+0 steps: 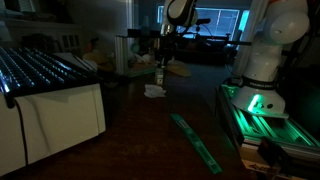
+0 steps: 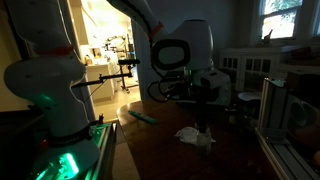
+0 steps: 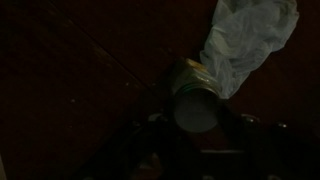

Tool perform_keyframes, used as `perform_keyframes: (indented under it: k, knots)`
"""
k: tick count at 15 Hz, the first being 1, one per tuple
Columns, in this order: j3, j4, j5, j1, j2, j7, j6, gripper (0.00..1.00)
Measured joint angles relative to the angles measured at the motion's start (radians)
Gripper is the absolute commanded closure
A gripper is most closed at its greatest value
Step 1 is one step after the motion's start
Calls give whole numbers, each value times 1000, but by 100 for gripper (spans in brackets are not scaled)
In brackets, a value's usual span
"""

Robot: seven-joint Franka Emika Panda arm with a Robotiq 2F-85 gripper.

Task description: Remove the lid from the bottle and put the black object on top

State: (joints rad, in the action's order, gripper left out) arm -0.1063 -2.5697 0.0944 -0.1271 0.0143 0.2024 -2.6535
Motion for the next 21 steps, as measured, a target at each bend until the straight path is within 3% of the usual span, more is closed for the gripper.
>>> perform_keyframes:
  k: [4,9,15,21]
  knots:
    - [-21,22,-49,-20,51,38,76,77]
    - [-74,84,-123,-94,46,128,108,77]
    - [-146,173,-103,-143,-114,218,101,77]
    - [-156,261,18,-142,-303,263,45,77]
